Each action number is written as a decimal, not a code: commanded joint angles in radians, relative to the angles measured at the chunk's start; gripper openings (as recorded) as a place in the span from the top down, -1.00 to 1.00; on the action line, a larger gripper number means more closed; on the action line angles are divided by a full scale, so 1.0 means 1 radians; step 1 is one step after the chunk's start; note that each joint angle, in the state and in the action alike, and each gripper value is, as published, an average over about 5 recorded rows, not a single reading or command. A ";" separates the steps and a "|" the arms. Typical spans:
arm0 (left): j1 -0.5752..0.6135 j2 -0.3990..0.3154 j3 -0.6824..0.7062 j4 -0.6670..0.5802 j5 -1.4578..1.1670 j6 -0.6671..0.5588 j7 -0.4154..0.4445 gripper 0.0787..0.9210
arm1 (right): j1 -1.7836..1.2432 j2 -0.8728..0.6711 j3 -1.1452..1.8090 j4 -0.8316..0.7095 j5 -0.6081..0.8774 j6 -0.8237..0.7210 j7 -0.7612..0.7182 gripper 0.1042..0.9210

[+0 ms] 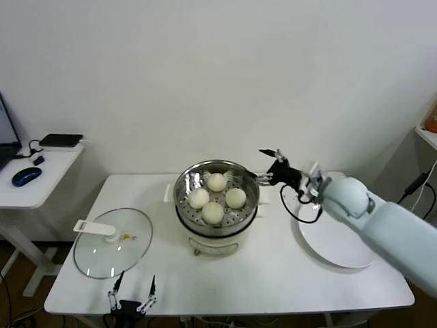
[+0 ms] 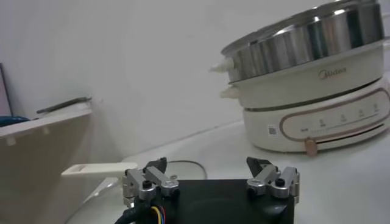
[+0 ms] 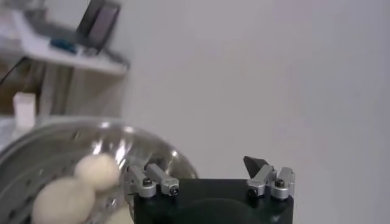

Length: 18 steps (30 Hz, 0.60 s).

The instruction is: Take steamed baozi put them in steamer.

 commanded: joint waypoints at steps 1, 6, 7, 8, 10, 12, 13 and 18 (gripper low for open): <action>0.000 -0.003 0.002 0.006 -0.005 -0.010 -0.004 -0.77 | -1.137 0.243 0.919 0.167 -0.170 0.359 0.115 -0.76; -0.003 -0.006 0.012 0.016 0.001 -0.017 -0.007 -0.77 | -1.255 0.413 0.969 0.120 -0.244 0.588 0.101 -0.76; -0.003 -0.006 0.015 0.016 0.003 -0.018 -0.008 -0.77 | -1.270 0.444 0.967 0.111 -0.258 0.625 0.100 -0.76; -0.002 -0.007 0.017 0.016 0.005 -0.018 -0.008 -0.77 | -1.286 0.476 0.964 0.104 -0.274 0.661 0.100 -0.76; 0.000 -0.008 0.019 0.013 0.006 -0.020 -0.008 -0.77 | -1.317 0.528 0.951 0.090 -0.300 0.714 0.100 -0.76; 0.004 -0.009 0.020 0.009 0.007 -0.023 -0.010 -0.77 | -1.344 0.569 0.936 0.078 -0.317 0.755 0.104 -0.76; 0.006 -0.009 0.019 0.008 0.006 -0.024 -0.011 -0.77 | -1.357 0.584 0.929 0.075 -0.320 0.769 0.108 -0.76; 0.014 -0.007 0.015 0.003 0.005 -0.029 -0.013 -0.77 | -1.401 0.614 0.892 0.084 -0.312 0.809 0.137 -0.76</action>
